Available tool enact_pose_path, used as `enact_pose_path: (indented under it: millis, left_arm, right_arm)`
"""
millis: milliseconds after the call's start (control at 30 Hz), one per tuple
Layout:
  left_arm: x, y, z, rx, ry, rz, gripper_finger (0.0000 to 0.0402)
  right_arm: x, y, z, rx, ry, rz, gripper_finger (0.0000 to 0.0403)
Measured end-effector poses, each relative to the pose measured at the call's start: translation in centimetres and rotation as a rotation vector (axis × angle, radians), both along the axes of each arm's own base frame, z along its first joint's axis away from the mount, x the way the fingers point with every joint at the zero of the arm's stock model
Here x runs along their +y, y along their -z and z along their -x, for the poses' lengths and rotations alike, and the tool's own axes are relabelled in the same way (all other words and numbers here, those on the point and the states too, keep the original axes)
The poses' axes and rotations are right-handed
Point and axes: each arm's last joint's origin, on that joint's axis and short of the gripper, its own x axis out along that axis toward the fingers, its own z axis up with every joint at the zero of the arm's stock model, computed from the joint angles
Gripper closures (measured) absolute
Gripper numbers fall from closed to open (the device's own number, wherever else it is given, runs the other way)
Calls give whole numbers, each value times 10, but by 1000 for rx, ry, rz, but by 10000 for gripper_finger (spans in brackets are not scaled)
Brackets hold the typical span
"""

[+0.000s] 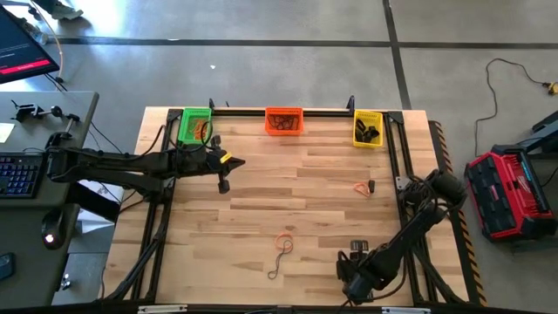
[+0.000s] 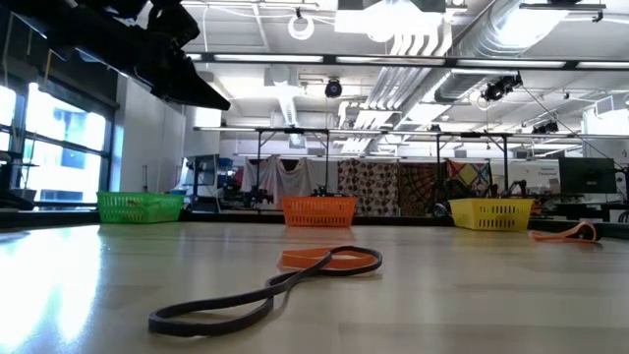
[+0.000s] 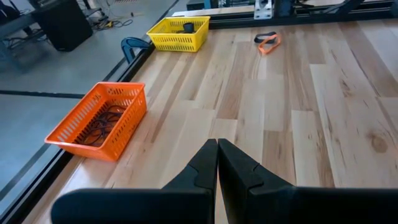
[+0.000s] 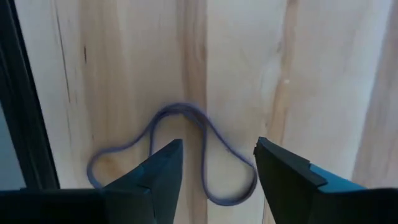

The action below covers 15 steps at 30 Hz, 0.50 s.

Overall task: Sort rubber bands into baskets
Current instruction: Put the right blue rubber band into the orange bin

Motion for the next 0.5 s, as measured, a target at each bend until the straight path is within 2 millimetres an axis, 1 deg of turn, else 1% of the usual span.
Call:
enact_pose_path:
  millis: [100,233,300,367,500]
  left_arm:
    - [0,0,0,-1,0,1,399]
    - [0,0,0,-1,7,-4,399]
    - [0,1,0,-26,22,-11,399]
    - [0,4,0,-88,47,-2,399]
    - [-1,12,2,-199,107,65,399]
  right_arm:
    - [3,5,2,11,-36,11,229]
    - [6,10,4,17,-72,23,269]
    - [7,11,4,19,-80,25,294]
    - [7,12,4,20,-83,26,322]
    - [6,12,4,26,-78,31,384]
